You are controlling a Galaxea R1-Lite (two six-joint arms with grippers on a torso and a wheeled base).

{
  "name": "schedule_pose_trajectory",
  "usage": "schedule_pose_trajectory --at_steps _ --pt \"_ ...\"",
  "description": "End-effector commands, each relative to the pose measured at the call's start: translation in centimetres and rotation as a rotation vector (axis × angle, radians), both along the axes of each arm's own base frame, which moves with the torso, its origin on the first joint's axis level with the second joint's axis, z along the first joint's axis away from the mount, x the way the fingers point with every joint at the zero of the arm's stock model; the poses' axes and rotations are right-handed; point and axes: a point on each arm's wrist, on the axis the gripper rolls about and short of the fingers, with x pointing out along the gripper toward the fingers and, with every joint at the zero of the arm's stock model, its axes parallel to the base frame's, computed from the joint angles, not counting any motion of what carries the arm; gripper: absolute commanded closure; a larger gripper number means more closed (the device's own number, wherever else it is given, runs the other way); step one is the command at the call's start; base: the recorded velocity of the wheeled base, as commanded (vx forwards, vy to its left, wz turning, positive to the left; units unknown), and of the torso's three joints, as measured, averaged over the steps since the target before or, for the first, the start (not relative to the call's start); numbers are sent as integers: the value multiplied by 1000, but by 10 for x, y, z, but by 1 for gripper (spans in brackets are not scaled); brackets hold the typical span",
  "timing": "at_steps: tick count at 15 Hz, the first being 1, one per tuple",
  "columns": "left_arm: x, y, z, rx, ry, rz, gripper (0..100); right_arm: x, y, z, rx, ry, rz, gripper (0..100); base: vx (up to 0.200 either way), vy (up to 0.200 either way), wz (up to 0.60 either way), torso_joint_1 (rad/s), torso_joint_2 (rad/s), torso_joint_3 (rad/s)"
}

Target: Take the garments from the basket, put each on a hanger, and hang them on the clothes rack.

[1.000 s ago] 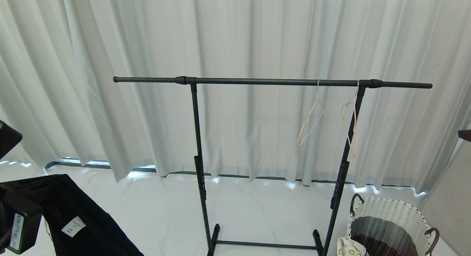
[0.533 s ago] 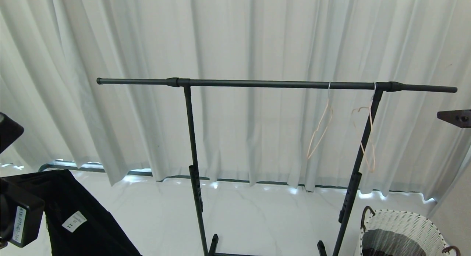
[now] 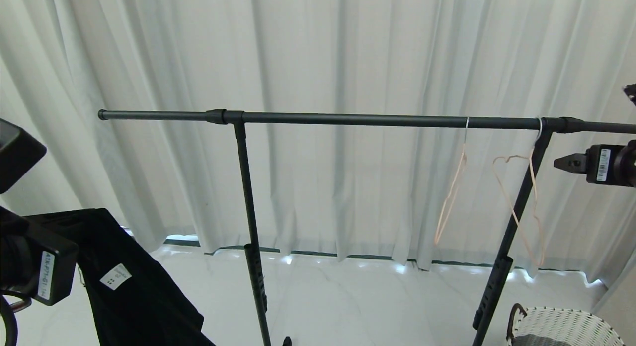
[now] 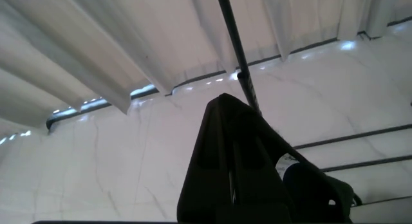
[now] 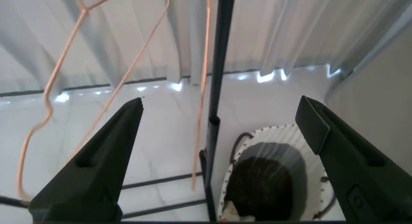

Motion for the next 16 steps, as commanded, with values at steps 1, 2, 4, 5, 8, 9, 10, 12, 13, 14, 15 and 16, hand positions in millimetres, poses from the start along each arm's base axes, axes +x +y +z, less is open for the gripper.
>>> schedule_pose_trajectory --at_steps 1,2,4,5,8,9,10,12,13,14,15,16 --pt "6 -3 -3 9 22 1 100 21 0 -22 10 83 -23 0 200 0 0 2 7 2" --pt "7 -3 -4 11 26 4 100 27 -3 -32 12 107 -37 0 200 0 0 2 -2 2" --pt "7 -1 -5 12 29 18 100 38 -11 -54 12 144 -58 0 0 0 0 0 0 0" --pt "7 0 -4 10 26 27 100 40 -13 -60 12 153 -66 0 0 0 0 0 0 0" --pt "10 8 -4 8 26 93 100 55 -19 -86 26 189 -65 0 0 0 0 0 0 0" --pt "10 10 -5 7 29 103 100 58 -20 -89 29 189 -63 0 0 0 0 0 0 0" --pt "9 11 -7 -1 34 90 100 64 -21 -95 31 194 -65 0 0 0 0 0 0 0" --pt "10 12 -7 -6 40 93 100 71 -21 -104 32 219 -66 0 0 0 0 0 0 0" --pt "11 12 -8 -5 44 99 100 73 -21 -108 32 228 -68 0 0 0 0 0 0 0" --pt "12 13 -8 -4 49 106 100 76 -20 -110 33 223 -67 0 0 0 0 0 0 0" --pt "13 13 -9 -4 52 107 100 78 -20 -111 34 219 -65 0 0 0 0 0 0 0" --pt "14 14 -9 -3 55 112 100 78 -19 -113 34 225 -62 0 0 0 0 0 0 0"
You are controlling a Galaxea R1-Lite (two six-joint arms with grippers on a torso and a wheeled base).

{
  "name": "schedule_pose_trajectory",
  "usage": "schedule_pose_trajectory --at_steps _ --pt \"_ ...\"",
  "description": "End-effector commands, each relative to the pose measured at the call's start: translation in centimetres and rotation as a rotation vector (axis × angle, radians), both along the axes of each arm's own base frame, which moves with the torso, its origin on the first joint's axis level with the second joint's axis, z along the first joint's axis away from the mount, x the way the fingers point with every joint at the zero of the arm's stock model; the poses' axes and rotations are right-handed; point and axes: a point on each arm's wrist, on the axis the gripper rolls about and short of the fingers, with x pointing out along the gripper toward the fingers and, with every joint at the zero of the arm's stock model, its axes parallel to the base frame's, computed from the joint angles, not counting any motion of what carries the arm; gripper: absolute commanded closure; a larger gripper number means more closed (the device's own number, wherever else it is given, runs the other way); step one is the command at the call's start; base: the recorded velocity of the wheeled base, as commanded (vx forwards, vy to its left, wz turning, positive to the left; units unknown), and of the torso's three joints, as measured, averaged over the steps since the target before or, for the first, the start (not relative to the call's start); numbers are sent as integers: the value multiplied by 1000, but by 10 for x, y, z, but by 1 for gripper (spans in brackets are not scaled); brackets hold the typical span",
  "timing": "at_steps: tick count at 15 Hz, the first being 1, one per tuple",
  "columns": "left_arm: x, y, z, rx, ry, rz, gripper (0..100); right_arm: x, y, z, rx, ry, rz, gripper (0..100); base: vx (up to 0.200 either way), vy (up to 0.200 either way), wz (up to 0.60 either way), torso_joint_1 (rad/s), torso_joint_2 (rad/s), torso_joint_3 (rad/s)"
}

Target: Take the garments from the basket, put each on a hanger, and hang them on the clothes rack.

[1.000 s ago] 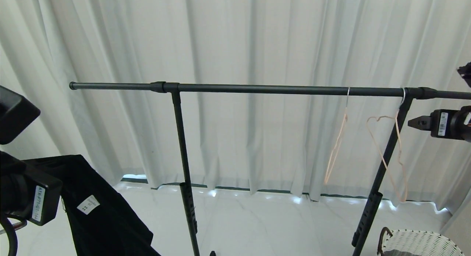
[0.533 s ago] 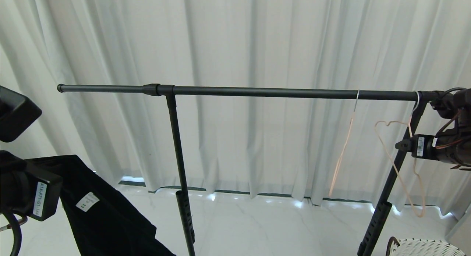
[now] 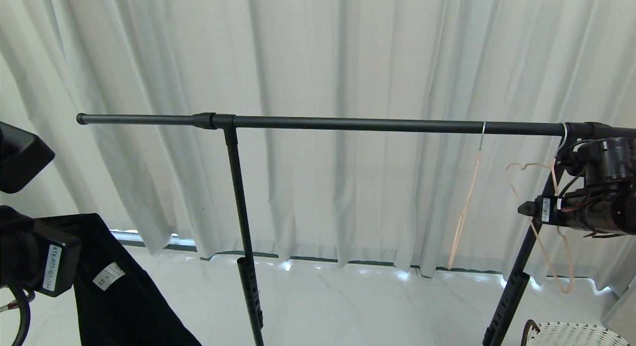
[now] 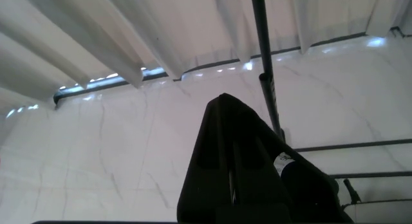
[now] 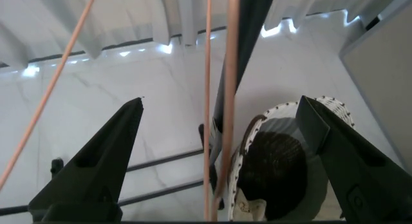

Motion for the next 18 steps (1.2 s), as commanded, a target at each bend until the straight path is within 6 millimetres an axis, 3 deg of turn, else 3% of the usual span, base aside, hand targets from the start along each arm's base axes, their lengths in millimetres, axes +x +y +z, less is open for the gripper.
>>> schedule_pose_trajectory --at_steps 1,8,9,18 --pt "2 0 -1 3 7 8 100 2 2 -7 -1 23 6 0 0 0 0 0 0 0" --pt "3 0 -3 4 18 13 100 -4 2 -15 -1 55 6 0 0 0 0 0 0 0" --pt "4 1 -3 5 19 13 100 -3 2 -15 -1 54 6 100 0 0 0 0 0 0" --pt "5 0 -4 4 24 15 100 -14 11 -4 0 20 39 100 0 0 0 0 0 0"
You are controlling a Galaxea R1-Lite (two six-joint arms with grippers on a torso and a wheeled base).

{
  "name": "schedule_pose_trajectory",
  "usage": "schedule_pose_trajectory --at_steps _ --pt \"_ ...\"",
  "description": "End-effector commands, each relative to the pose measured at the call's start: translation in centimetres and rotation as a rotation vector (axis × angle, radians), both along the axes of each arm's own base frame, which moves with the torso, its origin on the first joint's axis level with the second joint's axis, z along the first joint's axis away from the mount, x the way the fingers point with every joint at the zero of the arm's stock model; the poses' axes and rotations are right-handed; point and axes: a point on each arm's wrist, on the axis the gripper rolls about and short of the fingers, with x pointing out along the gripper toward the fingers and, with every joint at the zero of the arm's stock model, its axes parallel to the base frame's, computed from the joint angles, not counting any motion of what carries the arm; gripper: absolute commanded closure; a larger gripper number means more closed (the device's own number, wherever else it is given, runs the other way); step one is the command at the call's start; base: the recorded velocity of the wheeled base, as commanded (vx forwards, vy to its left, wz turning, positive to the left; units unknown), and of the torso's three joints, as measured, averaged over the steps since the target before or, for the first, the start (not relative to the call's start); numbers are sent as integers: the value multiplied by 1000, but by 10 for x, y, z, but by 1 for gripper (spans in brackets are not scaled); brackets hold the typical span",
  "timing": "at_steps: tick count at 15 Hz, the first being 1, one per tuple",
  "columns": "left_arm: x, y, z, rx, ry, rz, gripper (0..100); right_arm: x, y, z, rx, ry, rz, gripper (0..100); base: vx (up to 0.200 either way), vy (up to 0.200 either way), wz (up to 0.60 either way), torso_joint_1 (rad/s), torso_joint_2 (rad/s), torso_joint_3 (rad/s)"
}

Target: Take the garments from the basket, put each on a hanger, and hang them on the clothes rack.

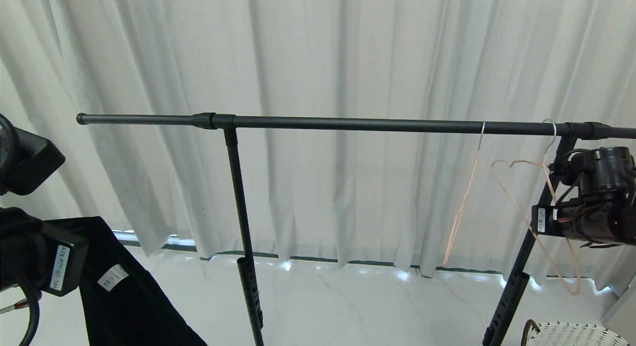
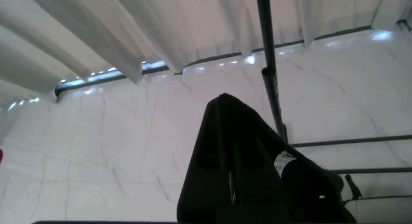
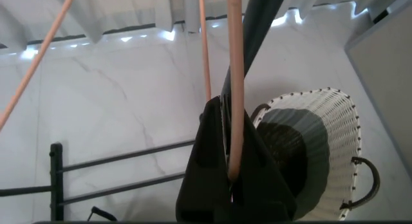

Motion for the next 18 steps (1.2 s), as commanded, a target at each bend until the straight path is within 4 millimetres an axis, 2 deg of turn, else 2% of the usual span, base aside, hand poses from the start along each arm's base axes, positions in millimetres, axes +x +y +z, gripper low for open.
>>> schedule_pose_trajectory --at_steps 1,6,9,10,13,18 --pt "0 0 0 0 -1 1 100 -5 3 7 2 -25 10 100 0 0 0 0 0 0" --pt "-1 0 1 -1 -6 1 100 -15 5 24 9 -118 24 100 0 0 0 0 0 0" --pt "-1 0 1 -1 -7 2 100 -39 2 30 8 -138 28 100 0 0 0 0 0 0" --pt "-1 1 1 0 -6 5 100 -57 1 27 0 -131 41 100 0 0 0 0 0 0" --pt "0 0 2 1 -9 4 100 -91 -3 21 -36 -121 67 100 -200 0 0 5 1 1" --pt "-3 1 4 -4 -21 5 100 -133 -5 22 -49 -106 123 100 -200 0 0 -4 1 7"
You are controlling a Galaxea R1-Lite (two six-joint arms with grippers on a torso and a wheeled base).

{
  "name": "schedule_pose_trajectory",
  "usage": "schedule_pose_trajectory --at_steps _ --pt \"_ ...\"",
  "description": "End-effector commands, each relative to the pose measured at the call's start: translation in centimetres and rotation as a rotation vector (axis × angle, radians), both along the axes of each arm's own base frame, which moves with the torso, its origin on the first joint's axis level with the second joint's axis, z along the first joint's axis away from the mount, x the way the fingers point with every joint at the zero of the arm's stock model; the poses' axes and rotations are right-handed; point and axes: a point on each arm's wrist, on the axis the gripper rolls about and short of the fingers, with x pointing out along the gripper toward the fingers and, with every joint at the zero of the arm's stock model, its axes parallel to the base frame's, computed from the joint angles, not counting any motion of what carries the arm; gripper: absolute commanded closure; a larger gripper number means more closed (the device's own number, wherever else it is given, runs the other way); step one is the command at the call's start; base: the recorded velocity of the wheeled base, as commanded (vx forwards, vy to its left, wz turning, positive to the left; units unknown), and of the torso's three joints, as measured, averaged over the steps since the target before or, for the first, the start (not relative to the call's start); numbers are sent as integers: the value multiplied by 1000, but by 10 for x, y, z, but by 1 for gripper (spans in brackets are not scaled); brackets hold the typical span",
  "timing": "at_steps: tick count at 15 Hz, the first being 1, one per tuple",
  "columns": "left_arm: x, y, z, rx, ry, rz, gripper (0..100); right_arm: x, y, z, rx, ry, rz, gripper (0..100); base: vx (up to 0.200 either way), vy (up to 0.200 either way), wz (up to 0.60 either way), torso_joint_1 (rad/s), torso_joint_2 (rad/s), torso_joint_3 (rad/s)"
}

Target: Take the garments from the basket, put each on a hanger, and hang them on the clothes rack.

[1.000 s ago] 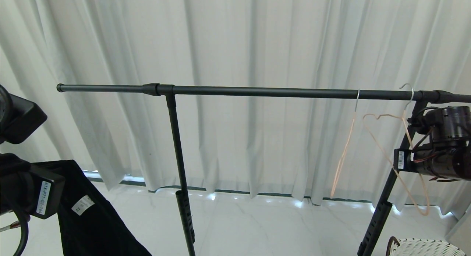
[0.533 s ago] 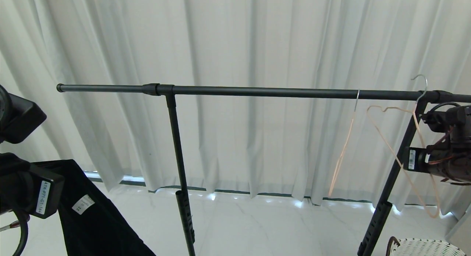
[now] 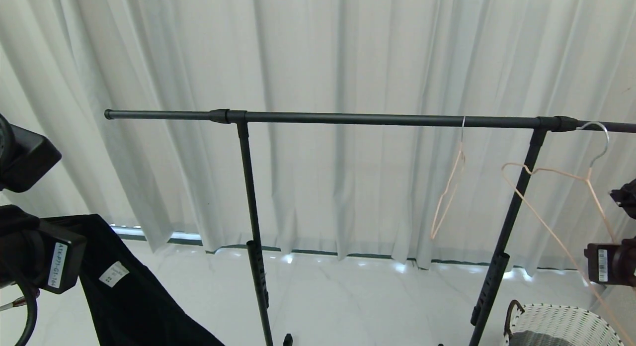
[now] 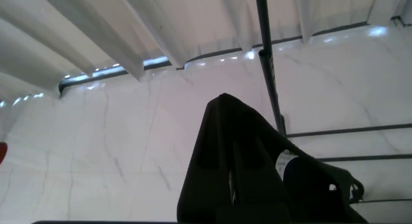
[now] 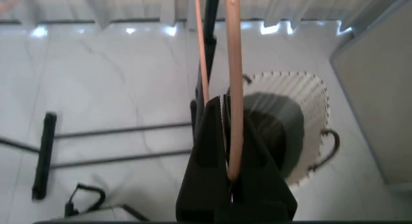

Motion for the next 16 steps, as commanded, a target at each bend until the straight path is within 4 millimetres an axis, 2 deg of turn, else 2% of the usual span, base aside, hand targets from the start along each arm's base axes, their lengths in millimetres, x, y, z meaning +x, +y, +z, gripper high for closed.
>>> schedule_pose_trajectory --at_steps 1,2,7,10,14,16 --pt "-1 0 1 -1 -5 0 100 -21 0 8 11 -38 30 100 -200 0 0 -2 -2 -2" --pt "-1 0 1 -2 -6 0 100 -32 2 10 18 -26 65 100 -200 0 0 2 -2 -2" --pt "-3 0 1 -1 -7 -6 100 -64 21 16 16 -33 277 100 -200 0 0 -1 5 0" --pt "-2 0 -1 2 -1 -8 100 -75 33 18 5 -37 423 100 -200 0 0 2 4 2" --pt "-4 -6 -8 6 27 -54 100 -81 55 23 69 -6 688 100 0 0 0 0 0 0" --pt "9 -15 -9 6 28 -84 100 -83 67 20 108 42 840 100 0 0 0 0 0 0"
